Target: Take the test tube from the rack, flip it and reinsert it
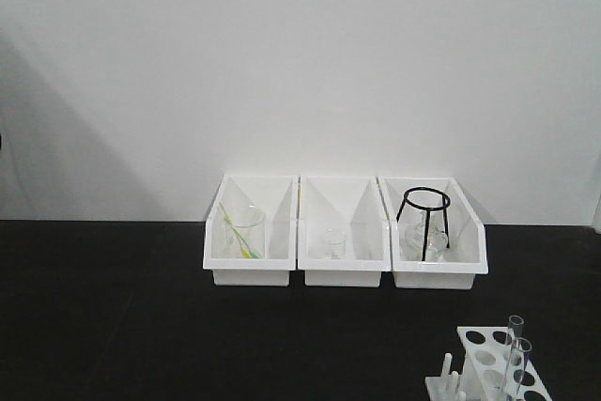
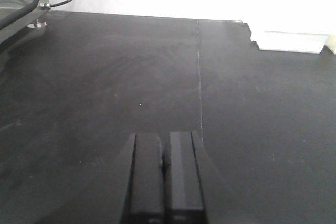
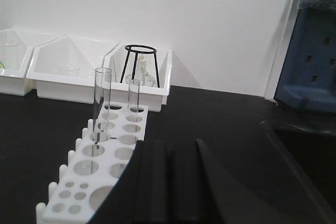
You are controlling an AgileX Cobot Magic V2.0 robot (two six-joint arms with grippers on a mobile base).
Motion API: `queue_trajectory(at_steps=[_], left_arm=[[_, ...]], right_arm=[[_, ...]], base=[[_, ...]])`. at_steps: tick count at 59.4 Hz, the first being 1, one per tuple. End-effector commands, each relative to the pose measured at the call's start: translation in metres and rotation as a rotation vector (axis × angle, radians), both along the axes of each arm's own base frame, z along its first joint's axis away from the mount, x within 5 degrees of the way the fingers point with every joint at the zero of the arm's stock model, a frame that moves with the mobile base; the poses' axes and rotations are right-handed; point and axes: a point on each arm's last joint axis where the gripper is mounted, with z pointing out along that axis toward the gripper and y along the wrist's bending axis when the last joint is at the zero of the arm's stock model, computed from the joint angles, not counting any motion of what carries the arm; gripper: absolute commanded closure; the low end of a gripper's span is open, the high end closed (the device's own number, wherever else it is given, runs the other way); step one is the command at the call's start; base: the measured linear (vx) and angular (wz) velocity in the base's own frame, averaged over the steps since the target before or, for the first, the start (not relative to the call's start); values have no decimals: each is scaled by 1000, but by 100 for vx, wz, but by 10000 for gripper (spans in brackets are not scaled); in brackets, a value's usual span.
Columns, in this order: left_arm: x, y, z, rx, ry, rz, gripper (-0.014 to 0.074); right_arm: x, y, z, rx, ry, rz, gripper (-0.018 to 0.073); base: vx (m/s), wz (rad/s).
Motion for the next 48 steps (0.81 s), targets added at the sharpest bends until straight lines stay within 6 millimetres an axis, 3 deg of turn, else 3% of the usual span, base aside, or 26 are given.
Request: queue_trajectory(at_steps=[1,48], left_arm=[[1,-1,8,3,-98,-11,603],[1,-1,8,3,-98,-11,603]], right_arm=[[-1,0,9,0,-108,-4,571],[-1,0,9,0,-105,-4,571]], base=[[0,0],[0,0]])
